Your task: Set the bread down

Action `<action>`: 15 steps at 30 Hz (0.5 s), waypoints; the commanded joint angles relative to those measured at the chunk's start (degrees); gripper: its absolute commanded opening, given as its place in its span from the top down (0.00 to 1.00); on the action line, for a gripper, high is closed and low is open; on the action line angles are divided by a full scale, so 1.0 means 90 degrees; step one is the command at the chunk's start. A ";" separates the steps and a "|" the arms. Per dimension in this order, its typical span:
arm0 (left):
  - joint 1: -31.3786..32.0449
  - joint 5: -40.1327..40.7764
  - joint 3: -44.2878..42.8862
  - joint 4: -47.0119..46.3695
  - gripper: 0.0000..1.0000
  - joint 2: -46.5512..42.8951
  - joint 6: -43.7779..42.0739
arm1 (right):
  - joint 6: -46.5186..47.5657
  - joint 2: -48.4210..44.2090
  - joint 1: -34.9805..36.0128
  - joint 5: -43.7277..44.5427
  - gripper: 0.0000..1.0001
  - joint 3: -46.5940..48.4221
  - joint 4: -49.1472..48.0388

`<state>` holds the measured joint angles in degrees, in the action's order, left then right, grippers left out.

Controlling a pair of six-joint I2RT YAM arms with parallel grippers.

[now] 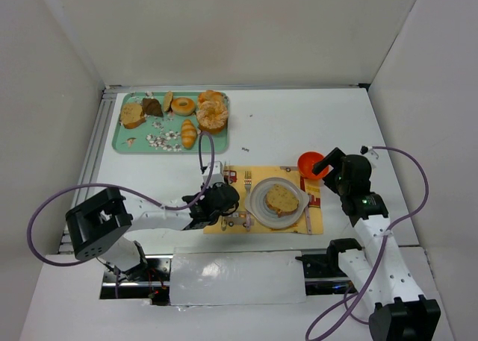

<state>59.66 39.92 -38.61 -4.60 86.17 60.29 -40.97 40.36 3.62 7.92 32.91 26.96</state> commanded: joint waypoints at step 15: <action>-0.0066 -0.0052 -0.0143 -0.0613 0.20 0.0562 -0.0059 | 0.0148 -0.0012 0.0047 -0.0031 0.00 0.0045 -0.0183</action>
<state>59.37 37.54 -38.35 -9.65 91.02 59.94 -40.58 40.73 3.62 7.68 32.86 26.65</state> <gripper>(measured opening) 0.788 0.999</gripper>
